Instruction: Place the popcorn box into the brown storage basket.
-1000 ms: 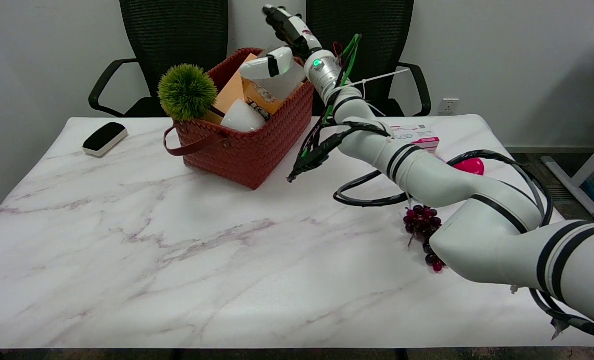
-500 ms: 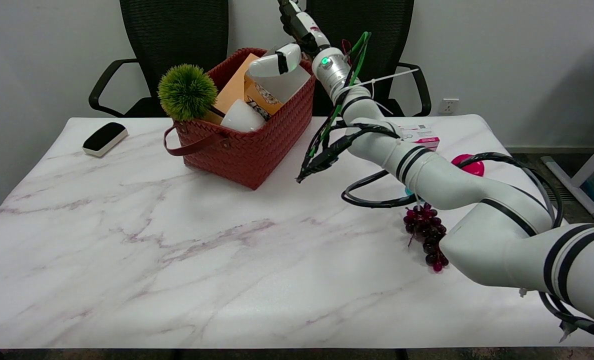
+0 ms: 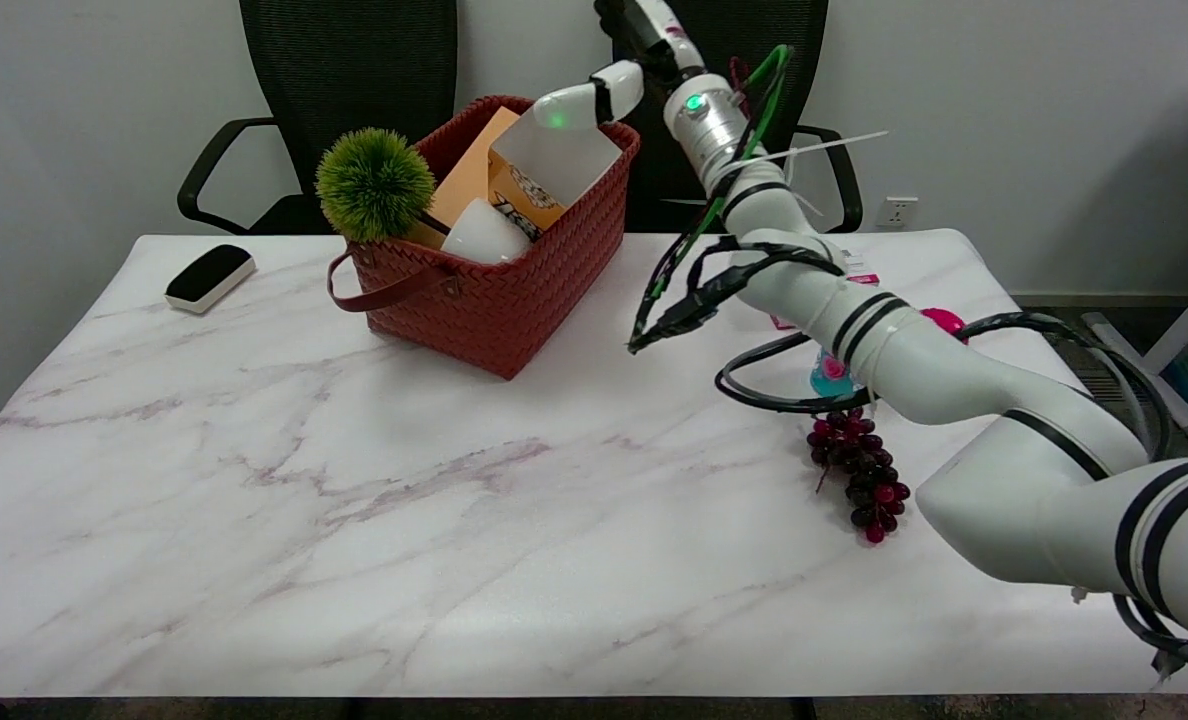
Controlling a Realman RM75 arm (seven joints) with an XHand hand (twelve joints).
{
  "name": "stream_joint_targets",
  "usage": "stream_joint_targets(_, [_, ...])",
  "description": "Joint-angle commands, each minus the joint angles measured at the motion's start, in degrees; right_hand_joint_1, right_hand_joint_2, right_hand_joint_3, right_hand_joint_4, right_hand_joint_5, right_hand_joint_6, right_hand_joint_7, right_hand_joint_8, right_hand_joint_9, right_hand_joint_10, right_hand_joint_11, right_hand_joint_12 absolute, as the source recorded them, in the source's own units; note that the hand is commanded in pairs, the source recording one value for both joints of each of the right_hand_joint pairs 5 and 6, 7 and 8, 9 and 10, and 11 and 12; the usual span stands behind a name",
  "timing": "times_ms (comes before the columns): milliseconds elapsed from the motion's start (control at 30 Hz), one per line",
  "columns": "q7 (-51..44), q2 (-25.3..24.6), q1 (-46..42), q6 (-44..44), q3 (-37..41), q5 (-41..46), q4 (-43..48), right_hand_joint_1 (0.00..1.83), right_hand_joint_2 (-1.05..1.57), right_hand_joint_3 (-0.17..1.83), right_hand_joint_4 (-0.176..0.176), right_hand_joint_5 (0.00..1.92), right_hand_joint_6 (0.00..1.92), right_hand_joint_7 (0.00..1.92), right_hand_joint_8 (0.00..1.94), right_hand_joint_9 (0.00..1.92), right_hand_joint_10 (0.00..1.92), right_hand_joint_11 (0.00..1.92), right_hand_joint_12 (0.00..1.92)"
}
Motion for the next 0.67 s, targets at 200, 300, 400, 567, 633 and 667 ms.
stream_joint_targets(200, [-5.4, 14.2, -23.5, 1.7, 19.1, 0.4, 27.9, 1.09, -0.45, 0.59, 0.000, 0.00, 0.00, 0.11, 0.11, 0.18, 0.18, 0.20, 0.20])
stream_joint_targets(300, [-5.4, 15.0, -29.8, 3.3, 22.9, 0.0, 31.8, 1.10, -0.42, 0.57, 0.000, 0.00, 0.00, 0.12, 0.12, 0.18, 0.18, 0.21, 0.21])
stream_joint_targets(400, [-5.4, 15.3, -36.5, 5.1, 26.7, 0.0, 35.1, 1.10, -0.41, 0.58, 0.000, 0.00, 0.00, 0.13, 0.13, 0.19, 0.19, 0.21, 0.21])
stream_joint_targets(567, [-5.4, 15.4, -46.0, 8.7, 30.1, -0.2, 39.9, 1.10, -0.41, 0.64, 0.000, 0.00, 0.00, 0.14, 0.14, 0.20, 0.20, 0.21, 0.21])
stream_joint_targets(633, [-5.4, 15.6, -48.4, 9.7, 30.5, -0.8, 41.3, 1.10, -0.42, 0.67, 0.000, 0.00, 0.00, 0.14, 0.14, 0.20, 0.20, 0.21, 0.21])
stream_joint_targets(667, [-5.4, 15.6, -49.7, 10.4, 30.7, -0.9, 41.8, 1.10, -0.42, 0.67, 0.000, 0.00, 0.00, 0.14, 0.14, 0.20, 0.20, 0.21, 0.21])
